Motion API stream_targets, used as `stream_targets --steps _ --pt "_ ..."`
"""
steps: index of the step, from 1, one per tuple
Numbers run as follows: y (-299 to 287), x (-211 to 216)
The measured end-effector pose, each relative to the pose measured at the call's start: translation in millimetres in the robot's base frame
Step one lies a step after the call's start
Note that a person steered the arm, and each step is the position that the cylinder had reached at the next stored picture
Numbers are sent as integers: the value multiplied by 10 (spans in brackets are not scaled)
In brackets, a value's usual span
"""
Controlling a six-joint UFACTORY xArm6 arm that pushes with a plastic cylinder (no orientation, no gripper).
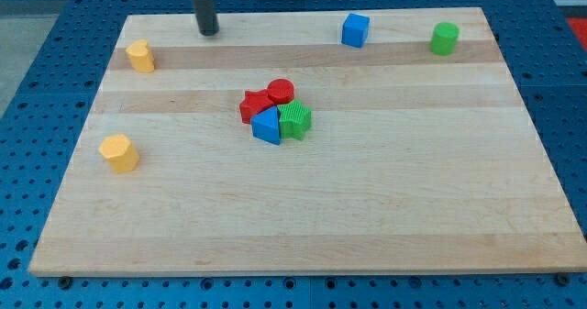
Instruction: Push the yellow heart closer to the green star
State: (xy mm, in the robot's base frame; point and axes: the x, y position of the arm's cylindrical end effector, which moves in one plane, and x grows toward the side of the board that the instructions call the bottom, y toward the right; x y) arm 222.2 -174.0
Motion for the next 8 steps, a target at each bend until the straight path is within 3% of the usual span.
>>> stream_targets --steps 2,3,5,6,8 --pt "-986 -268" --pt "-1300 -209" --pt "-1306 12" --pt "-1303 658" --pt "-1269 677"
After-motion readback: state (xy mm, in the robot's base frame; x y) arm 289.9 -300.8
